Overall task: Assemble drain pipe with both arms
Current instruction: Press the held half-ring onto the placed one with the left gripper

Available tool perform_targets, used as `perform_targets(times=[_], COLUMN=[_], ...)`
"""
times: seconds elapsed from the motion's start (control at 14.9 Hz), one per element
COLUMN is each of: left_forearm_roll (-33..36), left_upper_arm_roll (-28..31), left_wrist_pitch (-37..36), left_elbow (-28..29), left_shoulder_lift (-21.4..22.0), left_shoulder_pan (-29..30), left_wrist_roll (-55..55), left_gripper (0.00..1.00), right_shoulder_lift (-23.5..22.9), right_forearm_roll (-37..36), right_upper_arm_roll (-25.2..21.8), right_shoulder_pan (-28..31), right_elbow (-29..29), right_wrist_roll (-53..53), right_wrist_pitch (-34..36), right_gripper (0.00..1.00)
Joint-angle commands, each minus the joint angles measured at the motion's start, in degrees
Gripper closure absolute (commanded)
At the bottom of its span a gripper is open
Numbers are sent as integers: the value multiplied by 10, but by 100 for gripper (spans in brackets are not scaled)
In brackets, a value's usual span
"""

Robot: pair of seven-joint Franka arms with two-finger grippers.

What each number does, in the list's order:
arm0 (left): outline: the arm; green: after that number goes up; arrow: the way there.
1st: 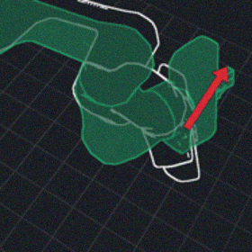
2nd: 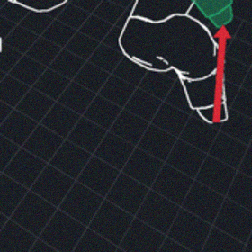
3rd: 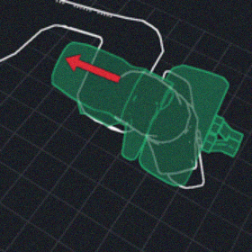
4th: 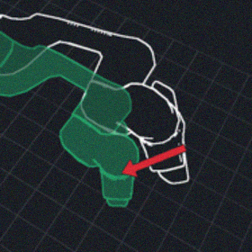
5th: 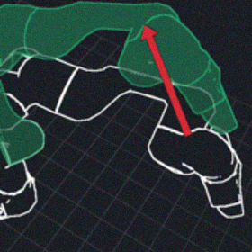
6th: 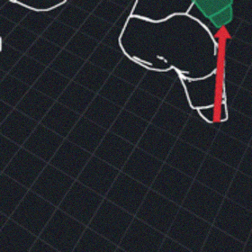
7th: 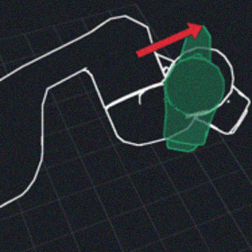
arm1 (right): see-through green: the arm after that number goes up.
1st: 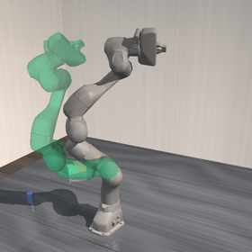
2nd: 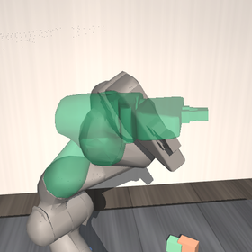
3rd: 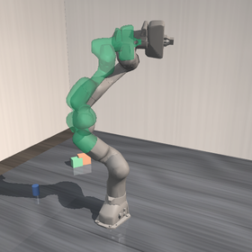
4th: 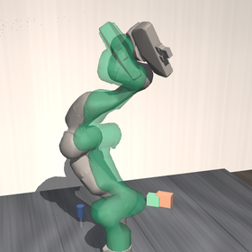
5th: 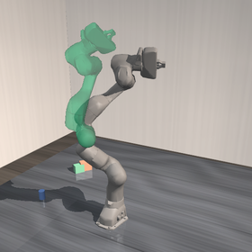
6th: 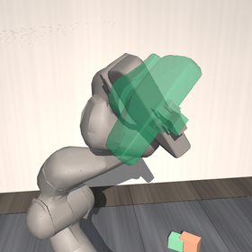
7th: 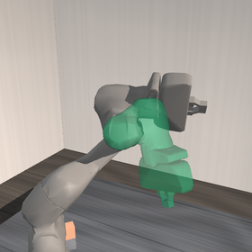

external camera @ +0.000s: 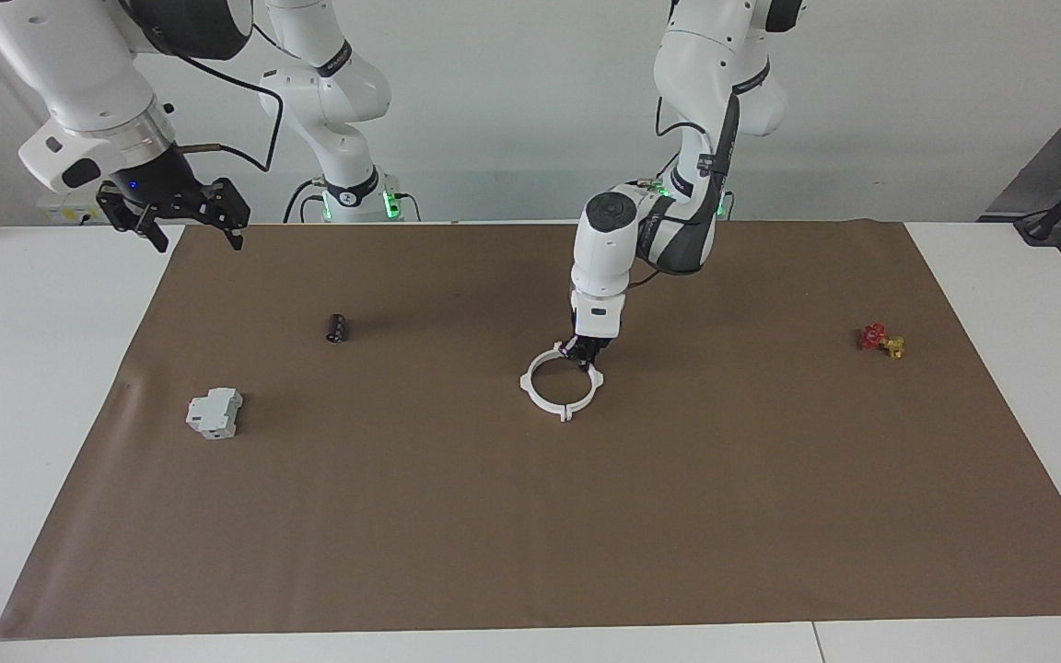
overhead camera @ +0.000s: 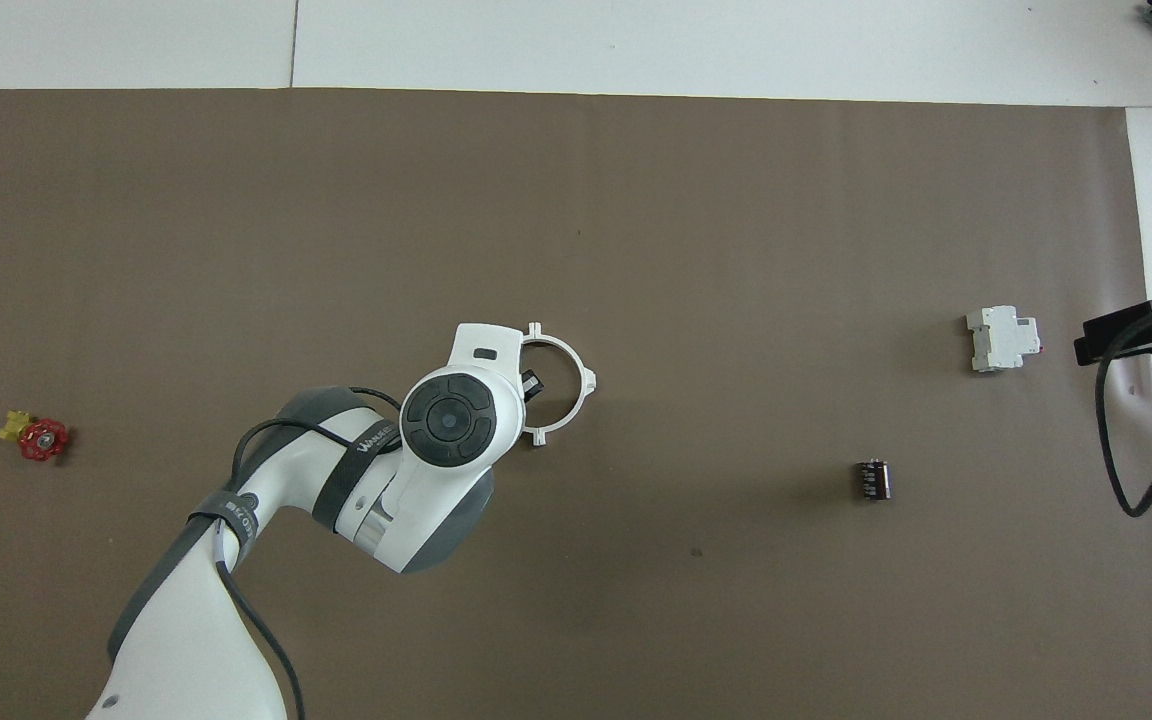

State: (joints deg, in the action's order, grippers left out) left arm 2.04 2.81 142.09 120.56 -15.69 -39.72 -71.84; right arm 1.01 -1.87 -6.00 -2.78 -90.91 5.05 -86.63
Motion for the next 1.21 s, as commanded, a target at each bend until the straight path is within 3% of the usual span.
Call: perform_targets(times=[0.0, 1.08, 1.14], left_forearm_roll=[13, 13, 14], left_upper_arm_roll=[11, 11, 12], left_wrist_pitch=[6, 2, 2], left_elbow=[-11, -12, -11], left_shoulder_lift=[-12, -20, -20], left_shoulder_pan=[-15, -16, -16], left_wrist_roll=[-15, -26, -26], left_gripper=[100, 100, 66], right_shoulder_lift=[3, 3, 3], right_forearm_roll=[-4, -5, -5], right_upper_arm_roll=[0, 1, 1], right_shoulder_pan=[1, 1, 1], right_elbow=[0, 0, 0], right_wrist_roll=[6, 6, 6], right_wrist_pitch=[8, 8, 8], right_gripper=[0, 0, 0])
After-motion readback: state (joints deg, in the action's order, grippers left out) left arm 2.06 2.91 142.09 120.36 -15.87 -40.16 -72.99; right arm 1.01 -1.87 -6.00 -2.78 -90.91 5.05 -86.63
